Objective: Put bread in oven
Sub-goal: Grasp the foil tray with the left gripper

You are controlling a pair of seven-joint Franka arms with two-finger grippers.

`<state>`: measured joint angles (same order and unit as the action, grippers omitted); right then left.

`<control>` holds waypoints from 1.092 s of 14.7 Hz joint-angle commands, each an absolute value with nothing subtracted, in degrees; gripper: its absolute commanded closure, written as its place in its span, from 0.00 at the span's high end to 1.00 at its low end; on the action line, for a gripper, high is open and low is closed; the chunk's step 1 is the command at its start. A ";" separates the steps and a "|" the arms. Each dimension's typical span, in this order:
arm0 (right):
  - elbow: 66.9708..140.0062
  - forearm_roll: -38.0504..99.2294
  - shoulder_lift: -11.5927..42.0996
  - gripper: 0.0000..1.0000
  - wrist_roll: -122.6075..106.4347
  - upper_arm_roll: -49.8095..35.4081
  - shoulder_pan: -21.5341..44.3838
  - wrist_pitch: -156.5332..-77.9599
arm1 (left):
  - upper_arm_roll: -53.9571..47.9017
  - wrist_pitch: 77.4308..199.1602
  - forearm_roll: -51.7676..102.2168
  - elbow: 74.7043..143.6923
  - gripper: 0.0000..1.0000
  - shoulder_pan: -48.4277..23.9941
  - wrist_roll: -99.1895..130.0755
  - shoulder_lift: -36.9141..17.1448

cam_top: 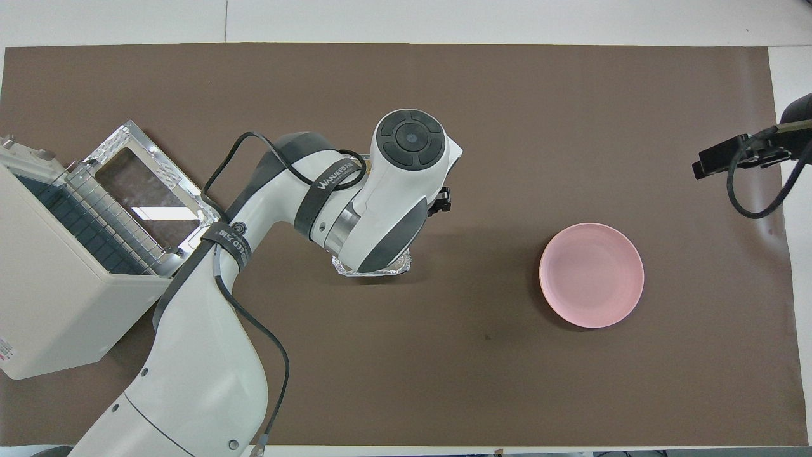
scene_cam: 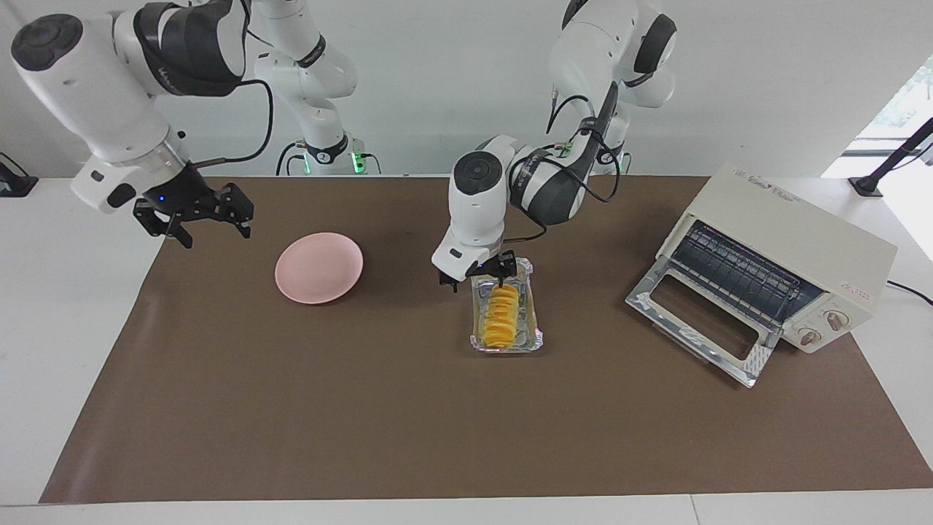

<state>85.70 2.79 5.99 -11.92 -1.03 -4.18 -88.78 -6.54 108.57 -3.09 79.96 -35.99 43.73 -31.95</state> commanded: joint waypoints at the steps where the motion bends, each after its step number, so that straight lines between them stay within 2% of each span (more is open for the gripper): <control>1: 88.24 1.93 2.20 1.00 -12.39 -1.23 -4.31 -86.84 | -5.54 110.56 -4.31 80.32 0.78 -37.53 45.61 -33.57; 3: 89.03 1.41 0.54 1.00 -12.04 -1.23 -4.22 -86.75 | -5.54 110.91 -4.31 81.21 0.61 -37.44 45.79 -33.49; 8: 95.17 -0.70 -5.44 1.00 -8.09 -1.14 -3.61 -86.75 | -5.54 114.78 -4.39 84.11 0.59 -36.56 45.70 -33.22; 10: 95.71 -0.97 -5.71 1.00 -7.82 -1.14 -3.34 -87.01 | -5.45 115.31 -4.39 84.20 0.59 -36.91 45.88 -33.75; 11: 95.71 -0.97 -5.63 1.00 -7.56 -1.14 -3.43 -87.19 | -5.45 115.05 -4.39 84.20 0.53 -37.09 45.88 -33.75; 12: 95.63 -0.88 -5.63 1.00 -7.30 -1.14 -3.43 -87.36 | -5.54 114.79 -4.39 84.20 0.35 -37.09 45.88 -33.75; 13: 95.45 -0.62 -5.45 1.00 -6.25 -0.97 -3.60 -87.36 | -5.54 114.70 -4.39 84.29 0.07 -37.09 45.79 -33.75; 14: 95.45 -0.35 -5.45 1.00 -5.98 -0.71 -3.69 -87.36 | -5.54 114.87 -4.39 84.90 0.00 -37.00 45.79 -33.75; 16: 95.19 0.09 -5.36 1.00 -5.98 0.09 -3.43 -87.36 | -5.54 115.40 -4.39 86.48 0.00 -37.09 45.88 -33.66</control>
<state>93.85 0.07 -4.40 -6.98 -0.63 -3.70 -86.38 -5.95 113.79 -3.29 84.23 -36.57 44.91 -33.99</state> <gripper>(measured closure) 0.000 0.767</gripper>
